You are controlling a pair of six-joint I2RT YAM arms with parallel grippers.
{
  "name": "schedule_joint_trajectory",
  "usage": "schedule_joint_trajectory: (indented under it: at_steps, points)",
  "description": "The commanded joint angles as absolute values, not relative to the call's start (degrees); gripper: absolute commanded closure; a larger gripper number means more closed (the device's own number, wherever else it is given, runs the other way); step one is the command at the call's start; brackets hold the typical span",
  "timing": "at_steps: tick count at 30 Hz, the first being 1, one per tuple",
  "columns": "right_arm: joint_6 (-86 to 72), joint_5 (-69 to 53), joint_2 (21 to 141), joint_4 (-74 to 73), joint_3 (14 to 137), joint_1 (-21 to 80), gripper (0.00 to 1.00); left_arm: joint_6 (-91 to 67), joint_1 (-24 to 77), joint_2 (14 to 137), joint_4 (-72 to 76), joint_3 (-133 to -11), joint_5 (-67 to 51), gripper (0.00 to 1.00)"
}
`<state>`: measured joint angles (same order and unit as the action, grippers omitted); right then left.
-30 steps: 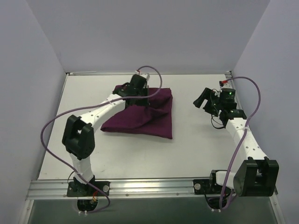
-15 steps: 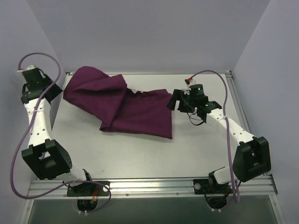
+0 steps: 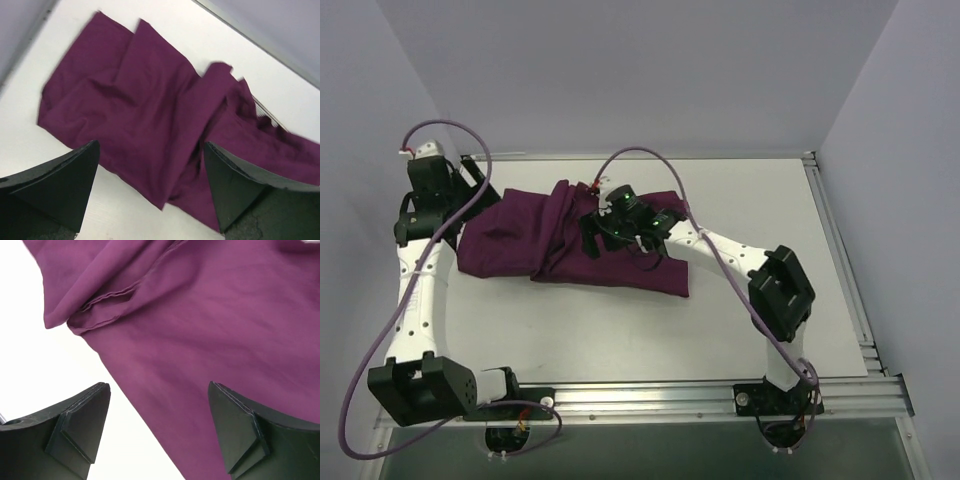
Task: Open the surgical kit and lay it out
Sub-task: Open the surgical kit at the center of the board.
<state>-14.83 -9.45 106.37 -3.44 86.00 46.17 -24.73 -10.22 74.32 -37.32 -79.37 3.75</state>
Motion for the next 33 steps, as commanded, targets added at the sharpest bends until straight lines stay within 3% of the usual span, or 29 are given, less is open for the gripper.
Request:
schedule_joint_trajectory:
  at_steps: [1, 7, 14, 20, 33]
  points:
    - [-11.8, -9.1, 111.8, -5.5, 92.8, 48.8, 0.2, -25.0, -5.5, 69.2, -36.6, -75.4, 2.7, 0.06]
    - [-20.6, -4.2, 121.3, -3.0, 104.2, 52.5, 0.21, -26.5, -3.8, 62.2, -33.7, -64.8, 3.3, 0.06]
    - [-34.9, 10.5, 127.2, -0.7, 109.9, 53.6, 0.2, -24.9, -3.9, 59.7, -35.3, -65.9, 1.9, 0.06]
    - [-38.1, 12.8, 132.2, -2.7, 116.0, 53.2, 0.27, -24.8, -3.8, 59.6, -34.9, -65.9, 0.0, 0.06]
    - [-40.6, 9.7, 136.8, -0.5, 115.1, 51.2, 0.39, -24.6, -3.8, 59.9, -34.6, -67.3, -3.3, 0.06]
